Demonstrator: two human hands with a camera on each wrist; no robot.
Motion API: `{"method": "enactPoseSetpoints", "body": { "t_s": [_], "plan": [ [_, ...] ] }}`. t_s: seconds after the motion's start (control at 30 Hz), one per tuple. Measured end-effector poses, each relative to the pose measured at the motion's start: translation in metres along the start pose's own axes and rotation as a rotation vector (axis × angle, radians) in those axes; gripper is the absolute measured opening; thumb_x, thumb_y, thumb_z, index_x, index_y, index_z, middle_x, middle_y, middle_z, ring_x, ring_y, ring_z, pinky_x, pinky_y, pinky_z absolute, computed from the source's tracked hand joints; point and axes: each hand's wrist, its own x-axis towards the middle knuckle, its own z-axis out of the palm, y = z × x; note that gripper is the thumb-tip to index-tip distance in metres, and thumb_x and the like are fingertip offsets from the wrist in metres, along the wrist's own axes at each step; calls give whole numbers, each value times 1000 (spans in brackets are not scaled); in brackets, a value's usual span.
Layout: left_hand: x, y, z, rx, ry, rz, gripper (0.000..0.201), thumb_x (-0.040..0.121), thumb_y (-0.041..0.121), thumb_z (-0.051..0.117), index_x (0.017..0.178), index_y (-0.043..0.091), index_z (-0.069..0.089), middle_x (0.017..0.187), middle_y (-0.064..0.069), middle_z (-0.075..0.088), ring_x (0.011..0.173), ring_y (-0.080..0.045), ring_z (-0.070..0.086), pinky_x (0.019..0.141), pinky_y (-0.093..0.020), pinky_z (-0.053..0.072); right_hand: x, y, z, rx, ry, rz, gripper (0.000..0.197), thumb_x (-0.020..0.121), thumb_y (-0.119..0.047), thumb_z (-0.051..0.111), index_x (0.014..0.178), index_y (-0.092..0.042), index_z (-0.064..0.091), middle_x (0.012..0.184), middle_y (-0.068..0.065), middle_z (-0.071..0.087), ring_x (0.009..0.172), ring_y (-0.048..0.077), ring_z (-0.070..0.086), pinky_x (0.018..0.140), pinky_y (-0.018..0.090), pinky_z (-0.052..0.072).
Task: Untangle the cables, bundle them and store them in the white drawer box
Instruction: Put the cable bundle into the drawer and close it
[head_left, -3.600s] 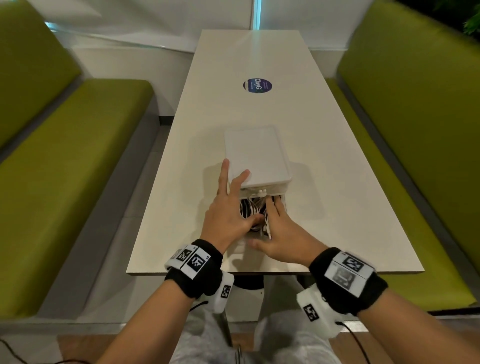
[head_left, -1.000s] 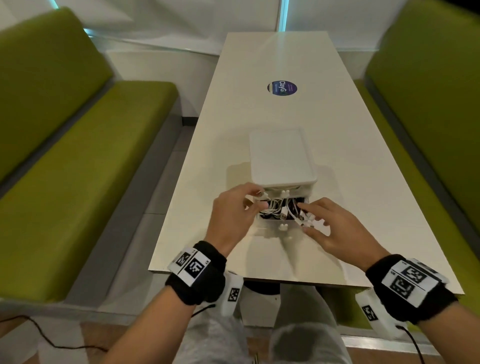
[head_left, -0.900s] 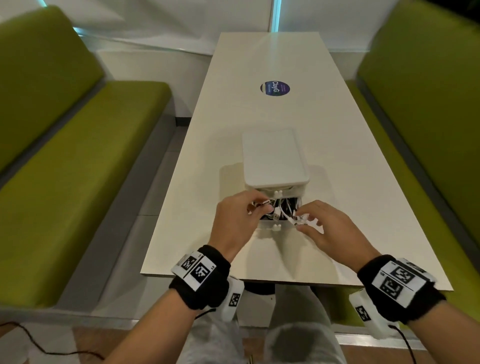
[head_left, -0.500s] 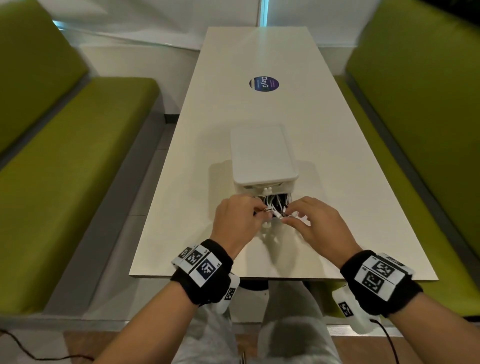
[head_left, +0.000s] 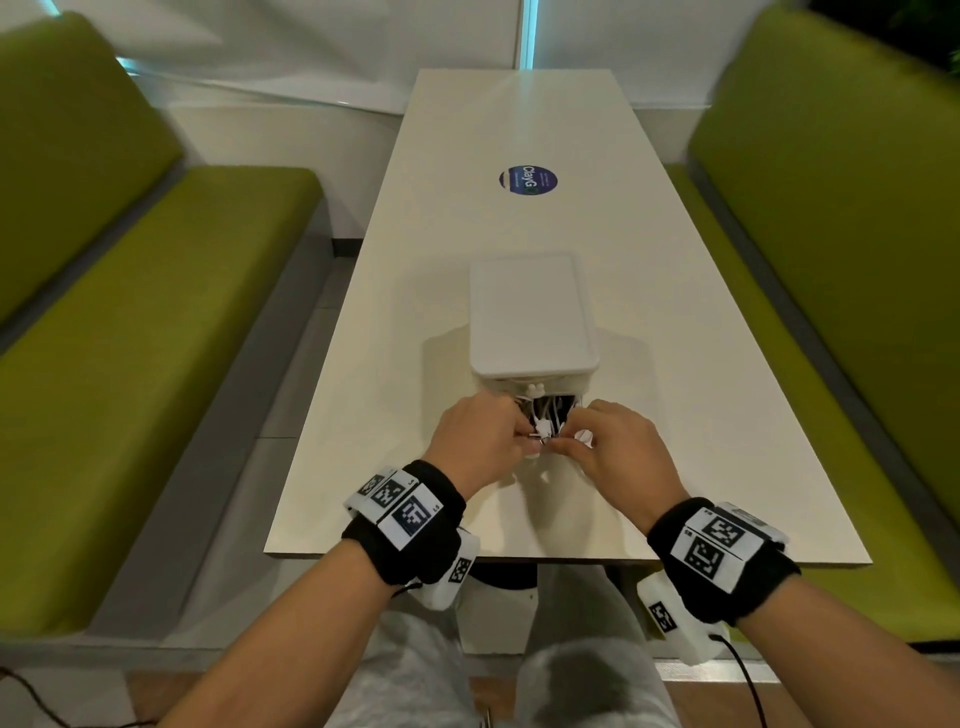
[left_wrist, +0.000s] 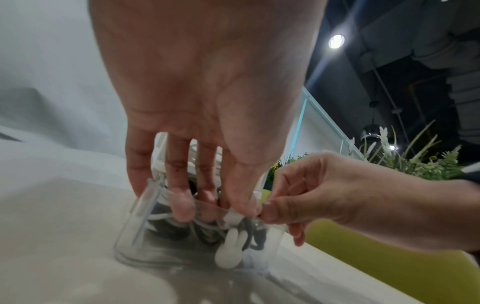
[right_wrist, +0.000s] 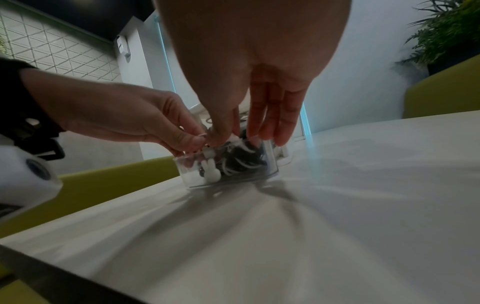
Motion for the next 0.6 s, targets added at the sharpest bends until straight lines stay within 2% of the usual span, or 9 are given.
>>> {"method": "enactPoseSetpoints", "body": {
  "t_s": [0.1,0.2,0.3,0.37,0.47,0.53,0.6],
  "plan": [
    [-3,0,3,97,6,73,26,95,42,55,94,26,75,99,-1,60,92,-23,59,69,-31,37,2,-5,2,-16,-19,28,23,88,-40,68,82,-19,74,76,-4,59,79,17,53,66,31,39],
    [-3,0,5,163,46,84,28,95,42,53,98,25,75,104,-1,62,100,-25,59,73,-32,37,-6,-6,0,-24,-41,-40,19,92,-37,64,92,-24,78,82,-2,66,82,19,56,69,35,45],
    [-4,2,11,223,63,76,31,96,43,50,103,25,74,111,-2,60,108,-26,56,77,-35,35,-11,-5,-2,-57,-45,-102,19,96,-35,58,105,-24,72,86,-1,68,83,20,57,70,38,49],
    [-7,0,14,256,43,80,34,98,43,45,109,24,71,117,-2,56,114,-26,50,83,-38,38,-10,-7,1,-131,-22,-133,18,97,-31,56,108,-22,67,85,0,67,81,23,58,65,40,49],
    [-10,-10,17,202,-40,113,32,100,38,41,114,24,67,119,0,51,119,-24,41,90,-40,38,-9,-10,9,-244,9,-175,13,90,-21,67,103,-21,68,75,3,63,71,27,57,48,37,47],
    [-13,-13,13,104,-54,140,30,101,36,43,115,24,67,114,0,54,113,-23,44,90,-38,39,-9,-8,11,-298,7,-184,16,83,-16,74,97,-19,69,70,3,60,66,26,56,40,34,43],
    [-17,-15,11,-16,56,132,27,99,32,48,110,22,71,100,-1,63,100,-22,55,83,-34,43,-6,-8,11,-318,17,-196,14,83,-17,75,94,-20,68,70,1,60,66,24,56,39,33,42]
  ]
}}
